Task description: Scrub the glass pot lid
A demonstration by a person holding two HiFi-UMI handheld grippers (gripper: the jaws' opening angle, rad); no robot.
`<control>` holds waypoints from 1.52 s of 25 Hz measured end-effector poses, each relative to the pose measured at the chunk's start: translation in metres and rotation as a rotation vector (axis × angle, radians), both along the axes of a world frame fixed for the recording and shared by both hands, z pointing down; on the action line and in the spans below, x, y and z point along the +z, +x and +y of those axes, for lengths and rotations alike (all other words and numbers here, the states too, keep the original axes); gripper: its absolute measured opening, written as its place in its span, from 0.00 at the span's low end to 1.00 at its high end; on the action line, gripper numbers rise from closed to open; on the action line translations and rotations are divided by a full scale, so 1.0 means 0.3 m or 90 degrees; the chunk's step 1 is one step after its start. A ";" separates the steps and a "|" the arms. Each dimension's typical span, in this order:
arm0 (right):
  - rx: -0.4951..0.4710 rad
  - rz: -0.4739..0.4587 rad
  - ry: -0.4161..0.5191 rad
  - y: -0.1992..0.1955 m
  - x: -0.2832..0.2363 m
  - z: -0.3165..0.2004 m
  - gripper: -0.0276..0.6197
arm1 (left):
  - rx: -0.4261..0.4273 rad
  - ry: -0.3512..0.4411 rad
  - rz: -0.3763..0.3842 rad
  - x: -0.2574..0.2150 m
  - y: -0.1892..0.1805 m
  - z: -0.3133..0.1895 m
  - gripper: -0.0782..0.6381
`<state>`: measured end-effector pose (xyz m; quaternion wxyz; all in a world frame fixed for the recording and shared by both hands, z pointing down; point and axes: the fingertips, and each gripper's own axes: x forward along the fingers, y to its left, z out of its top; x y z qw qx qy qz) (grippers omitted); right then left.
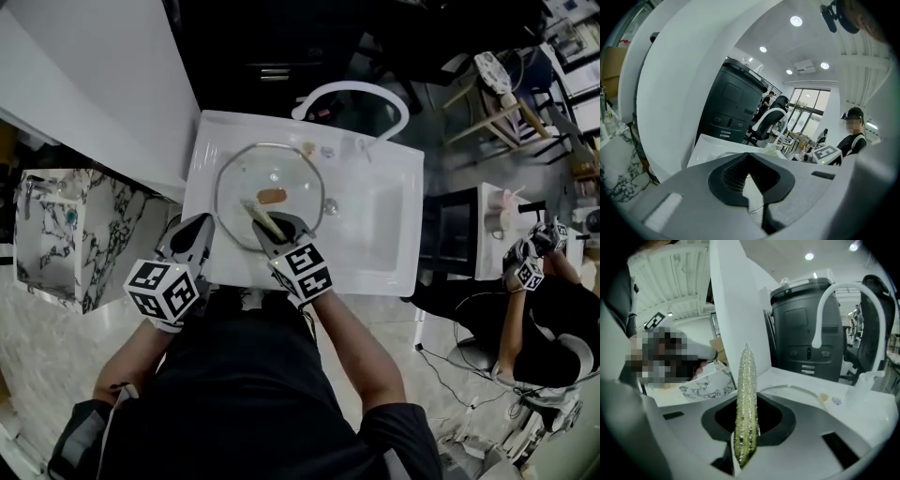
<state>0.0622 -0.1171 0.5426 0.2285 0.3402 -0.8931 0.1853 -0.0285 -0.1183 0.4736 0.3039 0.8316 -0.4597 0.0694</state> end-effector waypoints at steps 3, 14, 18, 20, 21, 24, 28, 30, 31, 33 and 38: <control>0.043 -0.016 0.054 0.059 -0.120 -0.025 0.14 | -0.003 0.005 0.004 -0.014 -0.001 -0.009 0.11; 0.174 -0.167 0.187 0.210 -0.560 -0.052 0.14 | -0.039 0.093 0.043 -0.211 -0.062 -0.120 0.11; 0.223 -0.182 0.265 0.244 -0.656 -0.045 0.14 | -0.036 0.100 0.057 -0.244 -0.049 -0.121 0.11; 0.231 -0.179 0.281 0.240 -0.667 -0.041 0.14 | -0.038 0.102 0.061 -0.255 -0.050 -0.125 0.11; 0.232 -0.176 0.283 0.233 -0.665 -0.038 0.14 | -0.040 0.102 0.061 -0.260 -0.054 -0.125 0.11; 0.222 -0.167 0.284 0.203 -0.652 -0.027 0.14 | -0.042 0.105 0.068 -0.284 -0.063 -0.121 0.11; 0.224 -0.169 0.279 0.195 -0.649 -0.027 0.14 | -0.038 0.116 0.078 -0.321 -0.058 -0.115 0.11; 0.227 -0.173 0.279 0.197 -0.652 -0.030 0.14 | -0.040 0.119 0.077 -0.326 -0.057 -0.114 0.11; 0.227 -0.174 0.279 0.199 -0.654 -0.031 0.14 | -0.041 0.119 0.076 -0.326 -0.057 -0.115 0.11; 0.226 -0.174 0.279 0.203 -0.656 -0.036 0.14 | -0.041 0.120 0.074 -0.326 -0.055 -0.120 0.11; 0.223 -0.179 0.285 0.205 -0.668 -0.052 0.14 | -0.039 0.118 0.071 -0.328 -0.051 -0.132 0.11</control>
